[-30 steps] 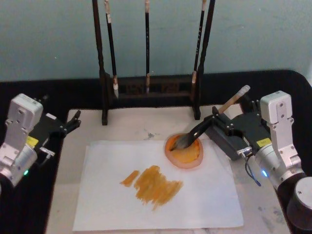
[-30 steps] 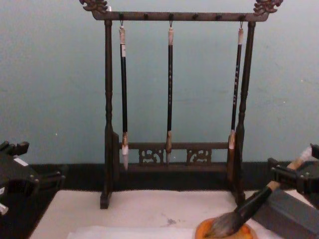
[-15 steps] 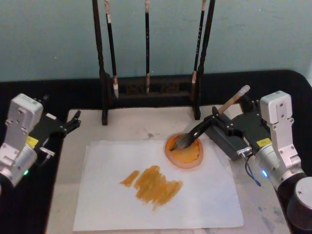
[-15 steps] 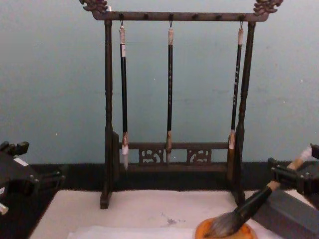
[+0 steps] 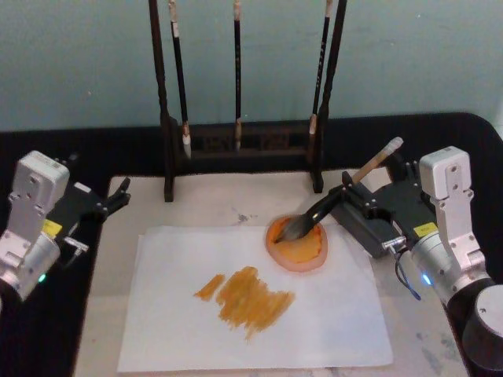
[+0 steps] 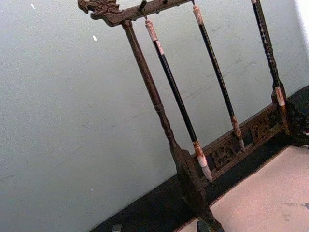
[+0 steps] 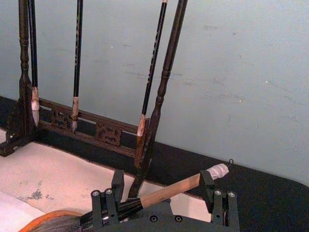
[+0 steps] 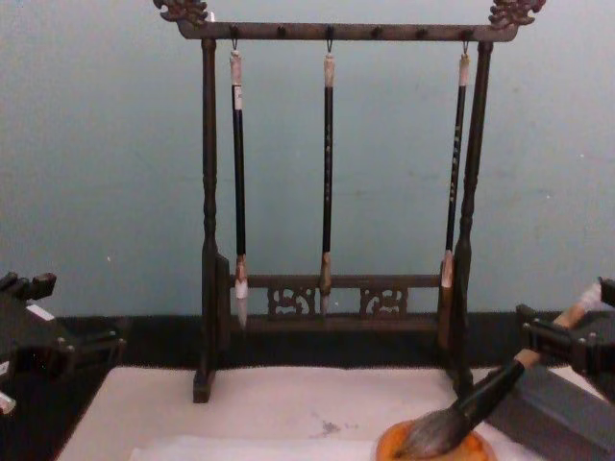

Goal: Pick up the brush from the inkstone, write on the paper, then place the brush back to its original position.

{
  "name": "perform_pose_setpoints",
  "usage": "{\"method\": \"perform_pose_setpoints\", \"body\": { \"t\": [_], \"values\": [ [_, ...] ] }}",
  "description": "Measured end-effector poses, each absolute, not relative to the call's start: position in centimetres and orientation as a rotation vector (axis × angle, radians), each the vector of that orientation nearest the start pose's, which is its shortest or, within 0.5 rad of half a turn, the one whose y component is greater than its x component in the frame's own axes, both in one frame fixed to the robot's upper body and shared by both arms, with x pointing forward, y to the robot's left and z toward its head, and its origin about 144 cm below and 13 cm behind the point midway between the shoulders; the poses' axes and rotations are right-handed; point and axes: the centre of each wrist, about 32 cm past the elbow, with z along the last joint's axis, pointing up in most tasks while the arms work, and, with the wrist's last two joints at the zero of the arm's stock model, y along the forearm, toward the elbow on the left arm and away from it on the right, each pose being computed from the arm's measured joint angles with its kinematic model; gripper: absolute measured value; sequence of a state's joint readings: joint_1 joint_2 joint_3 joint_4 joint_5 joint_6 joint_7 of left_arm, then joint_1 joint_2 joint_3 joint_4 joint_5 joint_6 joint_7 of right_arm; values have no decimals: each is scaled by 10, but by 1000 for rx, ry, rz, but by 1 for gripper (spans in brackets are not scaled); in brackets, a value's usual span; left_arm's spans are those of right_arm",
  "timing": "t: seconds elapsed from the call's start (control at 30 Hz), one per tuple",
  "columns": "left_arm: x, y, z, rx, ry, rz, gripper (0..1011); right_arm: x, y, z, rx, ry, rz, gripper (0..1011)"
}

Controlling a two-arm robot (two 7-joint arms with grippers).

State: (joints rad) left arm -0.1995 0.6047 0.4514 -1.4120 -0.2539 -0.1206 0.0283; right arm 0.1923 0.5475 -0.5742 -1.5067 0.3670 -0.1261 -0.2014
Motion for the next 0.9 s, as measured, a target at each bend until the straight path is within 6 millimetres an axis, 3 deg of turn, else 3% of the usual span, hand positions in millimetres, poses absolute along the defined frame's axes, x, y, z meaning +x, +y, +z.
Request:
{"method": "perform_pose_setpoints", "body": {
  "t": [0.9],
  "values": [
    [489,310,1140,304,-285,1248,1010,470,-242,1136,-139,-173,-1286,1000]
  ]
}}
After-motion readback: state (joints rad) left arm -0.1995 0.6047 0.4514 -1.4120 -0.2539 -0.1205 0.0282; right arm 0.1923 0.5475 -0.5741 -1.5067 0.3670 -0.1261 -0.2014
